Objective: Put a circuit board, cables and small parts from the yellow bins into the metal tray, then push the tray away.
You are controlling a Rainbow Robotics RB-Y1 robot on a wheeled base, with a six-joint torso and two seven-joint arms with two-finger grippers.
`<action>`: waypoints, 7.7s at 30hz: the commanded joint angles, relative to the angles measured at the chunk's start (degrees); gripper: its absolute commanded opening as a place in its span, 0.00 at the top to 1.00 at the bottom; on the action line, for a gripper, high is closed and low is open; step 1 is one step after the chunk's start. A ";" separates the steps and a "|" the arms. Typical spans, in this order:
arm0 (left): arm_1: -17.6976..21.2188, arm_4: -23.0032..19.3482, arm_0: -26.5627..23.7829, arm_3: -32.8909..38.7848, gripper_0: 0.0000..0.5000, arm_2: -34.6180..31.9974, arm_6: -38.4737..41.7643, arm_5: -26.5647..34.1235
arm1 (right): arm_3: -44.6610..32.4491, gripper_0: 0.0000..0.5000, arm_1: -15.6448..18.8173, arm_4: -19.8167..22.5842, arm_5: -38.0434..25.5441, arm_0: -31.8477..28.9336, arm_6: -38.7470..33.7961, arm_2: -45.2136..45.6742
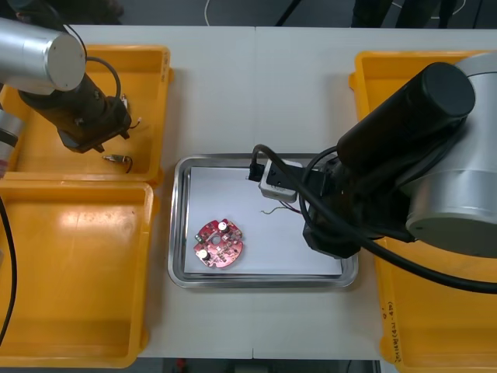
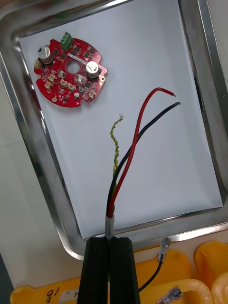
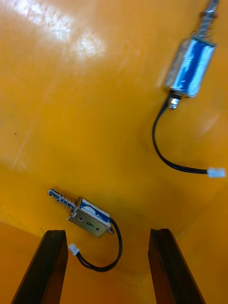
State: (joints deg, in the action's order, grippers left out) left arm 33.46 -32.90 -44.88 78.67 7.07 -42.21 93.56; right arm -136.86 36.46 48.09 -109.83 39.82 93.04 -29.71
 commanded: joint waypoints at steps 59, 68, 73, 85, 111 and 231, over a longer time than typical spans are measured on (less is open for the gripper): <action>-1.12 -0.05 -2.75 -0.45 1.00 -2.06 1.87 1.81 | 19.17 0.72 -0.42 -14.26 17.90 -3.52 3.99 -23.46; -0.33 0.03 -2.75 9.57 1.00 -5.32 0.02 12.53 | 19.17 0.00 -0.69 -15.40 19.13 -3.43 3.64 -23.20; -0.15 -0.76 -2.75 14.40 1.00 -5.32 -1.91 16.44 | 19.17 0.00 -0.78 -15.40 19.04 -3.52 3.64 -22.76; -0.24 -5.59 -2.75 23.90 1.00 -0.31 -5.69 16.44 | 19.17 0.00 -2.89 -14.43 14.30 -3.43 4.34 -19.77; -4.37 -12.53 -2.84 35.41 1.00 9.36 -6.92 16.44 | 3.88 0.00 -3.59 -8.19 -0.17 -3.52 5.13 9.06; -5.25 6.54 -12.33 -4.14 0.00 -6.99 -37.42 -2.94 | 111.28 0.00 -4.12 -16.28 37.85 32.25 61.96 39.29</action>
State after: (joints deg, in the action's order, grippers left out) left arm 26.44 -27.26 -53.28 76.23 3.48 -69.94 92.84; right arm -24.71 33.14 31.68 -72.95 68.83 154.68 8.77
